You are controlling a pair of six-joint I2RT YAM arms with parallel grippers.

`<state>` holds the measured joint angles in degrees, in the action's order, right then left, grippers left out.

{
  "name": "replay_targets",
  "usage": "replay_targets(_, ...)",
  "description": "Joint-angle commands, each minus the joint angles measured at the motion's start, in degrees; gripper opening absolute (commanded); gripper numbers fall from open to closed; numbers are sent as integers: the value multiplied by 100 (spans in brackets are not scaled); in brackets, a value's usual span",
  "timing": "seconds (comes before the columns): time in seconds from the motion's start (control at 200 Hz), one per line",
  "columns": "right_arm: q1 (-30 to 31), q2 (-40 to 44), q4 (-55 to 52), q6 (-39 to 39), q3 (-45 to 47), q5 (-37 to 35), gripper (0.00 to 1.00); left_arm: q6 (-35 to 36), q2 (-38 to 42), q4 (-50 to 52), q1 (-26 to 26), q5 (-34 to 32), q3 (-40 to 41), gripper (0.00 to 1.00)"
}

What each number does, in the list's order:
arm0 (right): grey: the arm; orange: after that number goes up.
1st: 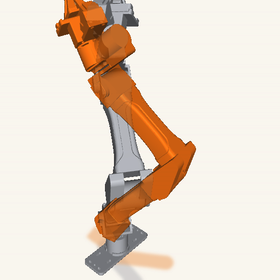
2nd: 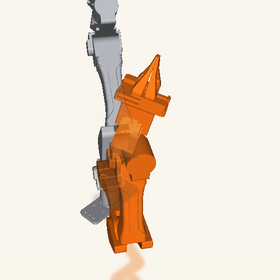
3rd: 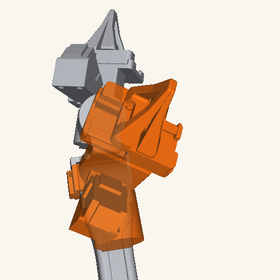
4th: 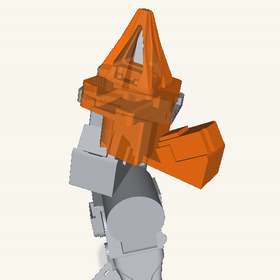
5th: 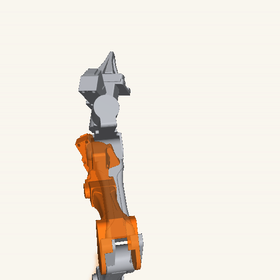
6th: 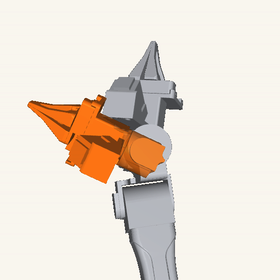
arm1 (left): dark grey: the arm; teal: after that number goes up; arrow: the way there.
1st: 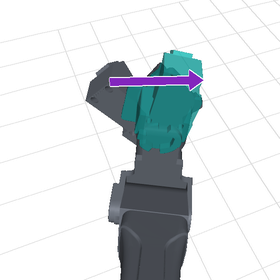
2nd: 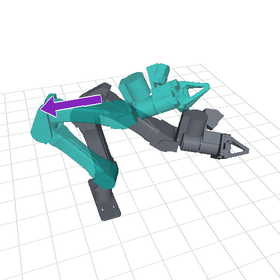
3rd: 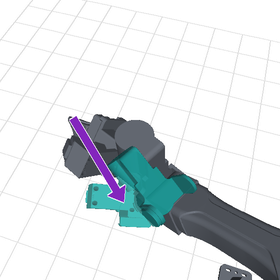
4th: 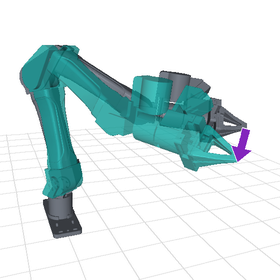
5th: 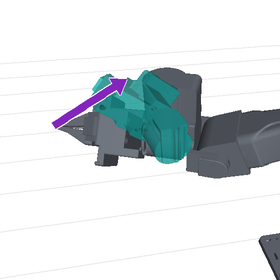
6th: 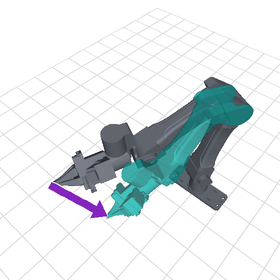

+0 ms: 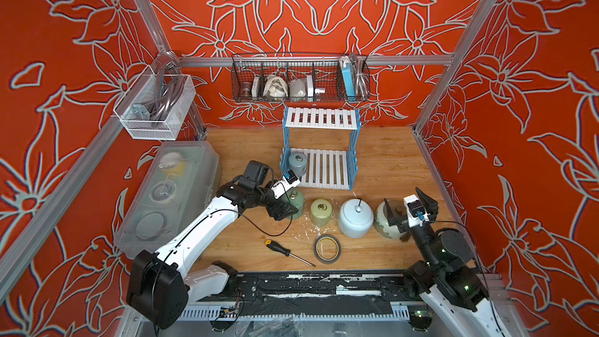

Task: Remove the tea canisters from the shelf
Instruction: Place the tea canister at the center of the board.

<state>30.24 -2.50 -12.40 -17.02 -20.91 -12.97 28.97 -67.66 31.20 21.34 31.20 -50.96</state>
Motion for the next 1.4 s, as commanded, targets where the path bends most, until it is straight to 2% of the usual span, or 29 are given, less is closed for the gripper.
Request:
replay_targets(0.0,-31,6,91,23,43,72,100,62,159,-737,-50,188,120,50)
replay_targets(0.305,-27,-78,88,23,27,90,100,48,-290,-1617,-69,48,632,50)
replay_targets(0.696,-47,-18,87,14,47,102,99,378,-977,-2636,-64,-61,999,51)
replay_targets(1.121,-64,-131,80,31,42,188,99,685,-996,-2513,-60,49,1161,56)
replay_targets(1.256,-64,-90,90,32,47,93,99,678,-1072,-2365,-51,-17,1000,63)
replay_targets(1.396,-63,-84,78,32,38,157,99,844,-926,-2299,-51,45,1123,79)
